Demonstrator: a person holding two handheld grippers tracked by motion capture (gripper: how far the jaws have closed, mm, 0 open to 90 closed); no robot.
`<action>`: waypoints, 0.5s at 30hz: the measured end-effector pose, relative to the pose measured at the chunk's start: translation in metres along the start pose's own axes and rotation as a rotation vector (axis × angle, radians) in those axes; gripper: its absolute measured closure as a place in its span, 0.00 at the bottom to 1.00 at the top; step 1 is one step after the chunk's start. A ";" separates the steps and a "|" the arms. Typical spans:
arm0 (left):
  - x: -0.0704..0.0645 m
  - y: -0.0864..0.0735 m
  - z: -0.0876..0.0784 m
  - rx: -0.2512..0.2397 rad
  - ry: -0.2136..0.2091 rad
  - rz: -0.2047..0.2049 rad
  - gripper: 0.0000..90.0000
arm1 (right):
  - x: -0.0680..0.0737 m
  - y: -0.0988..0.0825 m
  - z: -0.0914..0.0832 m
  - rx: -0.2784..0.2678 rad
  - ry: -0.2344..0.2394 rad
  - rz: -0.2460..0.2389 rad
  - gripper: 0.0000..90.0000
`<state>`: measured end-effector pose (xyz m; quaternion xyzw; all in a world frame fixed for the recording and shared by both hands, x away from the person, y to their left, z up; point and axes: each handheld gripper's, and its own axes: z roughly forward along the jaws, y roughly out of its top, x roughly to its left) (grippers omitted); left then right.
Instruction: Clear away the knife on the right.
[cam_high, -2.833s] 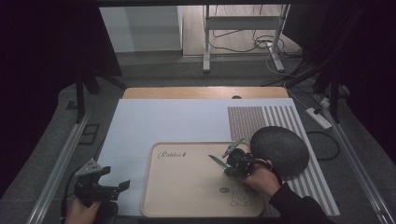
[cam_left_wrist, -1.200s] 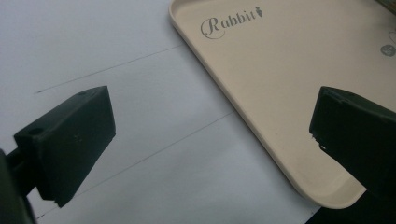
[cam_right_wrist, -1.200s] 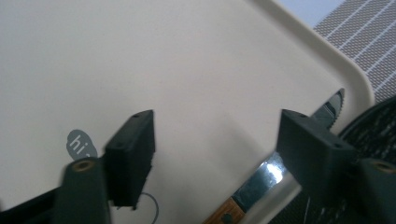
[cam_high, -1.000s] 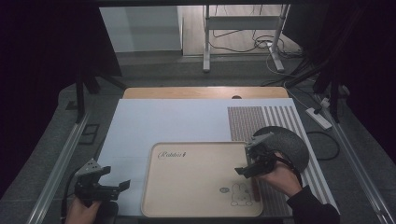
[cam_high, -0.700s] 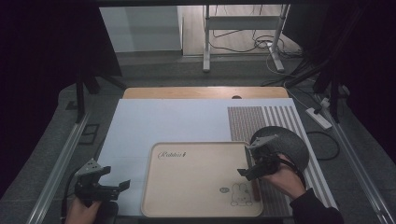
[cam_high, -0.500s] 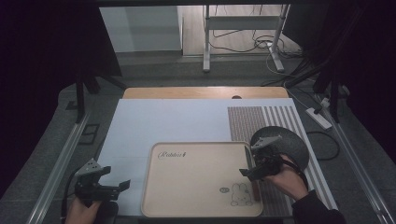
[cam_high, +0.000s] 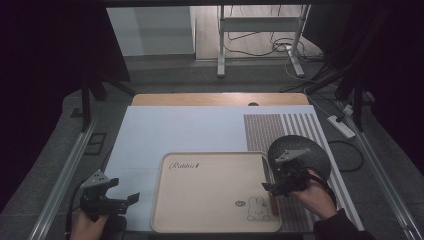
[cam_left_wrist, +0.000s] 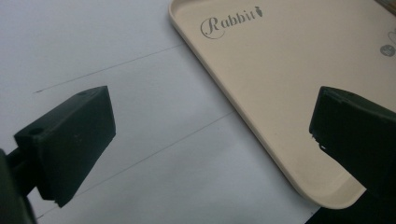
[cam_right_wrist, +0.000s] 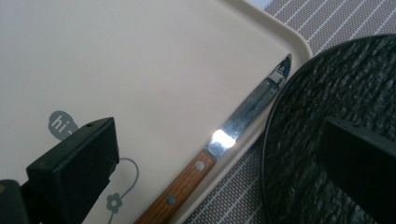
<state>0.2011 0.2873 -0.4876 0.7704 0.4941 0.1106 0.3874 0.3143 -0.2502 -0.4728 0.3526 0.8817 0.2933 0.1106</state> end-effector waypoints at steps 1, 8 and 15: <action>0.000 0.000 0.000 0.000 0.000 0.000 0.00 | 0.000 -0.001 -0.001 -0.001 -0.001 0.002 0.00; 0.000 0.000 0.000 0.000 -0.001 0.000 0.01 | -0.002 -0.008 -0.011 -0.026 -0.013 0.021 0.00; 0.001 0.000 -0.001 0.000 -0.003 -0.005 0.01 | -0.004 -0.018 -0.020 -0.047 -0.031 0.044 0.00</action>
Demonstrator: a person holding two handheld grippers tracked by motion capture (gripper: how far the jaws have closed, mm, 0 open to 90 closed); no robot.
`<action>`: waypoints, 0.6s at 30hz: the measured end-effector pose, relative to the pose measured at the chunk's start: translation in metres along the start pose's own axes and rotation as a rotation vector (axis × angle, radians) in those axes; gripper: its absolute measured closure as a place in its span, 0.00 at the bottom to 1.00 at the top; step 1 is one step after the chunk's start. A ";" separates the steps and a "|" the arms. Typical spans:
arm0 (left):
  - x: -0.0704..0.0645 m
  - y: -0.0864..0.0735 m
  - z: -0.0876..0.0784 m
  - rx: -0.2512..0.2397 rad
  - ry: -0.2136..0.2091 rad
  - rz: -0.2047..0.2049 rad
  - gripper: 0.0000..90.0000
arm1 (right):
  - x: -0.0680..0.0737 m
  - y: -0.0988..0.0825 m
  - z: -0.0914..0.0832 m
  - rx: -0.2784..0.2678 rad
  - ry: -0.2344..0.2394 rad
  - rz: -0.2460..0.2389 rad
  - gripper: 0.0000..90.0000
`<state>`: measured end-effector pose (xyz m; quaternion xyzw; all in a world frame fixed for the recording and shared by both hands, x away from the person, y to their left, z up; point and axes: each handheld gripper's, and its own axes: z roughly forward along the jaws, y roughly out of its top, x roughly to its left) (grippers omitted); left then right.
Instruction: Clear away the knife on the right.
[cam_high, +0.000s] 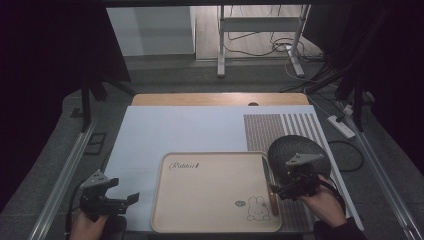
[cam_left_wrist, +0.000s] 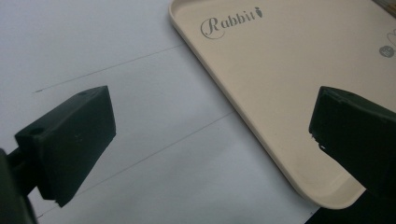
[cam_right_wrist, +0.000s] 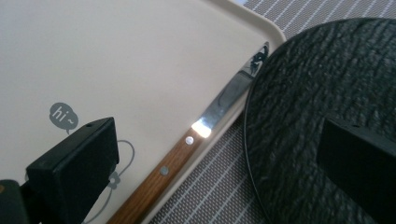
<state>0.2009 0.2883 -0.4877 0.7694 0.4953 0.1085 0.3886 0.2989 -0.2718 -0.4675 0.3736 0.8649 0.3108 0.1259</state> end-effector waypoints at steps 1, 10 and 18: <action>0.000 0.000 0.000 0.000 0.000 -0.001 0.01 | 0.000 -0.001 -0.001 -0.004 -0.005 0.005 0.00; 0.000 0.000 0.000 -0.003 -0.002 -0.005 0.01 | -0.004 -0.014 -0.011 -0.022 -0.025 0.043 0.00; 0.001 0.000 0.000 -0.003 -0.003 -0.007 0.01 | -0.007 -0.025 -0.022 -0.042 -0.051 0.074 0.00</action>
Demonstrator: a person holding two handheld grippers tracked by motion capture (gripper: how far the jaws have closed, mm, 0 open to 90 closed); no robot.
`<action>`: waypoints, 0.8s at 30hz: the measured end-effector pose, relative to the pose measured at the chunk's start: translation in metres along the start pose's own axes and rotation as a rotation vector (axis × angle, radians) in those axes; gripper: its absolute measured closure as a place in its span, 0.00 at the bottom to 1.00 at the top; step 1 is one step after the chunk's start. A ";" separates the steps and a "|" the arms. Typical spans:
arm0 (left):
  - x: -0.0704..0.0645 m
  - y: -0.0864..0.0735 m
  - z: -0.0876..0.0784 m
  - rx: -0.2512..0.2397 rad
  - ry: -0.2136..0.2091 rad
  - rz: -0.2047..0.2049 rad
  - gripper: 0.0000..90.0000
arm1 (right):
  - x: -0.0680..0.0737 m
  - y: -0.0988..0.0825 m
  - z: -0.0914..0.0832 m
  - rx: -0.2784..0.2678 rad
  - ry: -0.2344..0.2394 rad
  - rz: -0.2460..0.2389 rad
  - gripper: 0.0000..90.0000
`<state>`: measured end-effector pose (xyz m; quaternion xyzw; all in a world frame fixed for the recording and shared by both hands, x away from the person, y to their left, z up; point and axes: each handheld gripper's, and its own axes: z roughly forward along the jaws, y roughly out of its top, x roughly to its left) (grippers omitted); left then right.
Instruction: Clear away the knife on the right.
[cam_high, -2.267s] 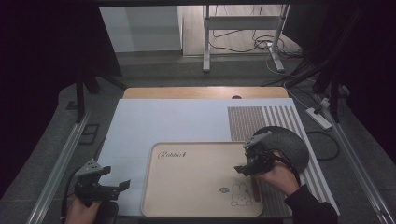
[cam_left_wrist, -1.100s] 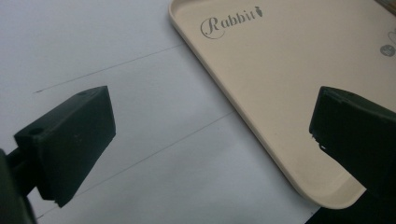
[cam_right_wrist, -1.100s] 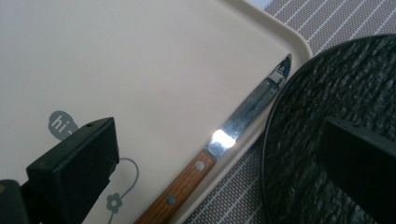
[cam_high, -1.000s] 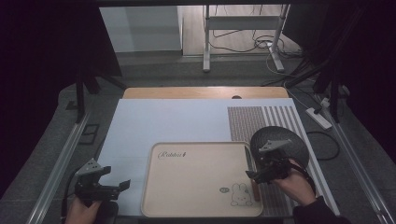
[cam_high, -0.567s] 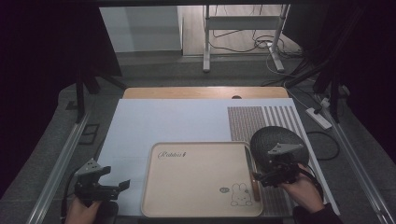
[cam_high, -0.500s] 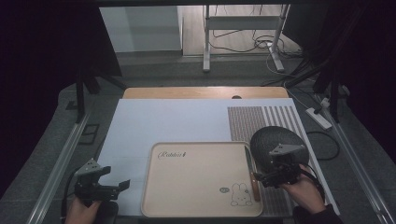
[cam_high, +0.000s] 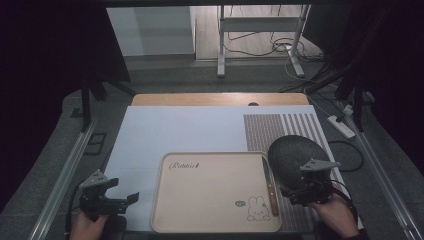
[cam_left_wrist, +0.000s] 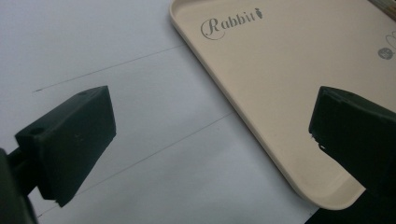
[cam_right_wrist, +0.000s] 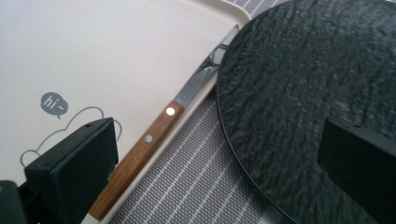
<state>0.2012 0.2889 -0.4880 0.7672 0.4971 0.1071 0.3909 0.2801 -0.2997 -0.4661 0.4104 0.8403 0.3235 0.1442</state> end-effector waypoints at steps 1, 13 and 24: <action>0.000 0.000 0.000 0.000 0.000 0.000 0.01 | -0.001 -0.001 -0.001 -0.004 -0.001 0.004 0.00; 0.000 0.000 0.000 0.000 0.000 -0.005 0.01 | -0.004 -0.016 -0.018 -0.041 -0.037 0.048 0.00; 0.001 -0.001 -0.001 -0.003 -0.001 -0.009 0.01 | -0.005 -0.025 -0.030 -0.064 -0.074 0.077 0.00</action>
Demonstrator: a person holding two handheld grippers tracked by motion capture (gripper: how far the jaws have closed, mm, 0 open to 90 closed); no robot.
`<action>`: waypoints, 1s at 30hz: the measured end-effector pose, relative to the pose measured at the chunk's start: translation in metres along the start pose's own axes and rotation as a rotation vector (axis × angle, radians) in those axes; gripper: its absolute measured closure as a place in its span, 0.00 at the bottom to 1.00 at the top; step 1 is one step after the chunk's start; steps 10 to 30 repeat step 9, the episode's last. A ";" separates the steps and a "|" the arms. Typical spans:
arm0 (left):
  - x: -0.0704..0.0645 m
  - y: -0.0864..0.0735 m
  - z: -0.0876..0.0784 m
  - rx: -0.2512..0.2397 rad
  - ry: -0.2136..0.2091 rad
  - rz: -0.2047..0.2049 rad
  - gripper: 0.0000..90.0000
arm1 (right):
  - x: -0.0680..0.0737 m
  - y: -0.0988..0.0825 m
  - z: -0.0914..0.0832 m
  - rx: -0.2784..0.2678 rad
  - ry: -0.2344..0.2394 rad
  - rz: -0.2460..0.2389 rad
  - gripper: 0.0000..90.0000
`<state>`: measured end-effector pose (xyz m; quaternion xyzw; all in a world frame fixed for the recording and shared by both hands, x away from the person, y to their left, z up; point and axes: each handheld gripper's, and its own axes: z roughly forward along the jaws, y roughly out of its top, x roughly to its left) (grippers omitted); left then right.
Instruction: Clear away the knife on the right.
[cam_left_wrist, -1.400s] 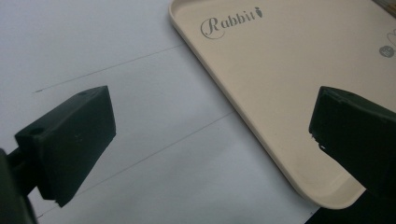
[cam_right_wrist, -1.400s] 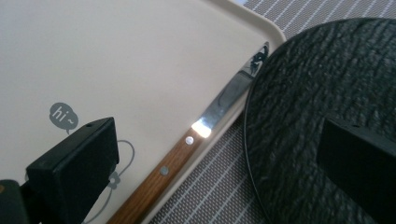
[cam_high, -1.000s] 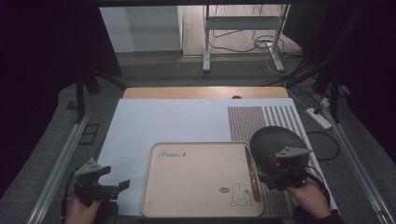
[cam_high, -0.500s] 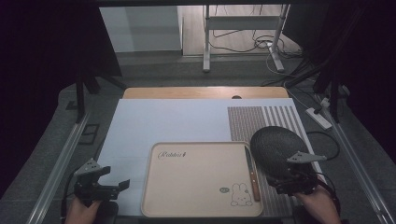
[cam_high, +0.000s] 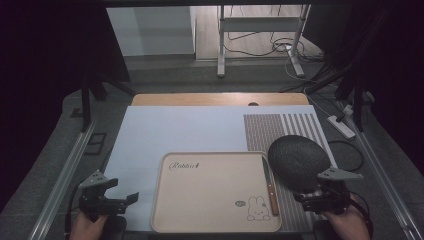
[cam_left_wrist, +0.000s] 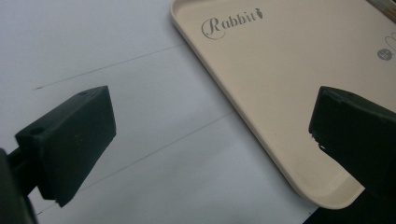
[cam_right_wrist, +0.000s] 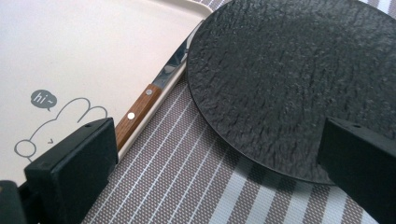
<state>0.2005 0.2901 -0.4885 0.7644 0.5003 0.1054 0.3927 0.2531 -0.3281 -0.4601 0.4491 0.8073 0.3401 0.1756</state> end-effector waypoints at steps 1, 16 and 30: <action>0.000 0.000 0.000 0.000 0.000 0.000 0.01 | 0.000 -0.001 -0.001 0.000 -0.001 0.003 0.00; 0.000 0.001 0.001 0.003 0.001 0.001 0.01 | -0.003 -0.005 -0.005 0.009 -0.013 0.015 0.00; 0.000 0.001 0.001 0.003 0.001 0.001 0.01 | -0.003 -0.005 -0.005 0.009 -0.013 0.015 0.00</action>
